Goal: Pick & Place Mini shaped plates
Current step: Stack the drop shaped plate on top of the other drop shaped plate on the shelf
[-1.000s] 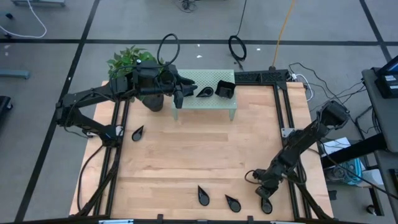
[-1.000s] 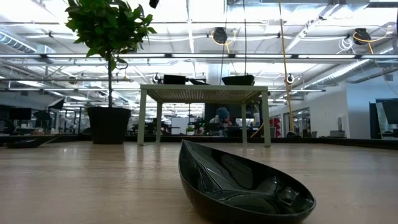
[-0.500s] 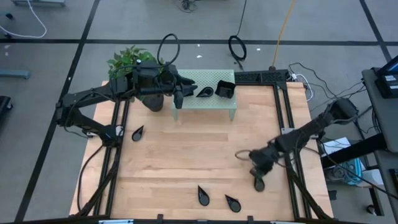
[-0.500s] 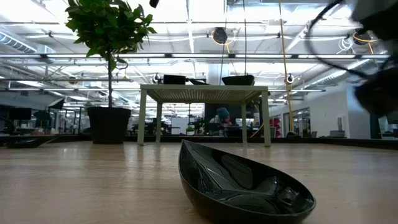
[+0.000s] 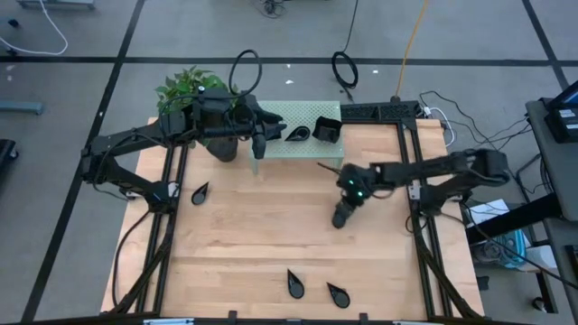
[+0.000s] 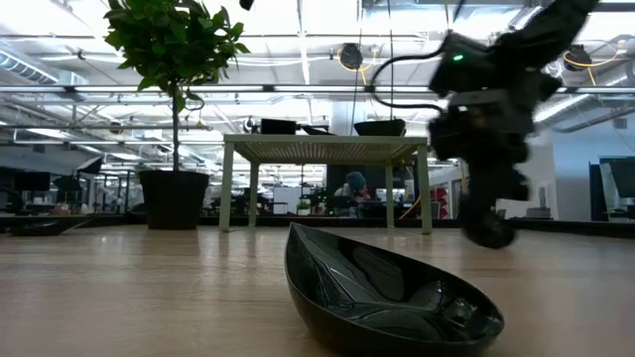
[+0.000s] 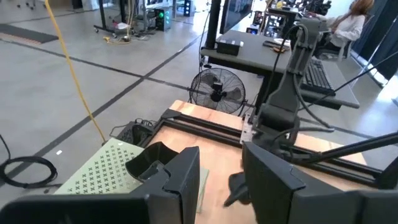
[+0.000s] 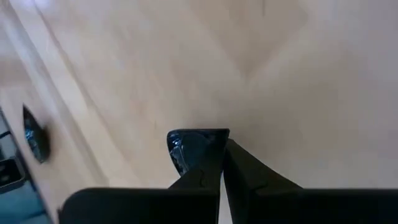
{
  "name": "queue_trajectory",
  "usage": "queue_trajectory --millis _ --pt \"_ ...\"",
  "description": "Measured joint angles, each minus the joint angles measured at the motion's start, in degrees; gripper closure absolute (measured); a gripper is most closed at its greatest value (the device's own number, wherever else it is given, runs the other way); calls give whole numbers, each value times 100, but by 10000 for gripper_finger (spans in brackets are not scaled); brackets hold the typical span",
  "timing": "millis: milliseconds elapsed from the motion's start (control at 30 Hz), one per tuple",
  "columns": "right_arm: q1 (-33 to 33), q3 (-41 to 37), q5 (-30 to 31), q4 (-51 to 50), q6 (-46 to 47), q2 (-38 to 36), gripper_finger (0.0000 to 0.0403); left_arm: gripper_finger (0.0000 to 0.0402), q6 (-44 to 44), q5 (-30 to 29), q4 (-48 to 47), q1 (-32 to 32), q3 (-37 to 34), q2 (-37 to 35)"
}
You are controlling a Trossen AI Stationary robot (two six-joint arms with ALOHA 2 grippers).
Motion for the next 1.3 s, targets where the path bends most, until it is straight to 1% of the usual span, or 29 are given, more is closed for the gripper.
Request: queue_trajectory --millis 100,233,300,400,500,700,800,900,1000,1100,1167,1233,1300 --pt "-227 497 -39 6 -685 562 403 277 75 0 -3 1 0 2" --pt "-323 1072 -91 -96 -1564 1264 403 277 86 0 -7 1 0 0" --pt "-325 1258 -98 -100 -1828 1482 403 277 95 0 -7 1 0 2" --pt "-368 1388 -91 -121 -1931 1592 398 277 214 0 -10 -2 0 2" --pt "-447 1381 -34 -243 -1946 1543 375 277 268 0 -12 1 0 2" --pt "-478 1375 -35 -495 -2041 1295 304 277 281 0 -14 1 0 1" --pt "-480 1371 -39 -583 -1813 1049 278 277 250 0 -14 1 0 2" --pt "-479 1373 13 -878 -1379 769 267 277 204 0 -14 1 0 2" --pt "-410 1373 386 -1200 -734 571 270 277 136 0 -14 -1 0 2" --pt "-284 1373 831 -1469 -155 587 275 277 7 0 -16 -1 0 2" --pt "-170 1373 1130 -1631 89 626 276 277 -100 1 -14 1 0 2" --pt "-49 1373 1398 -1583 236 720 276 277 -204 4 -16 -2 0 0" --pt "65 1368 1459 -1555 293 757 274 277 -284 2 -14 -2 0 1"
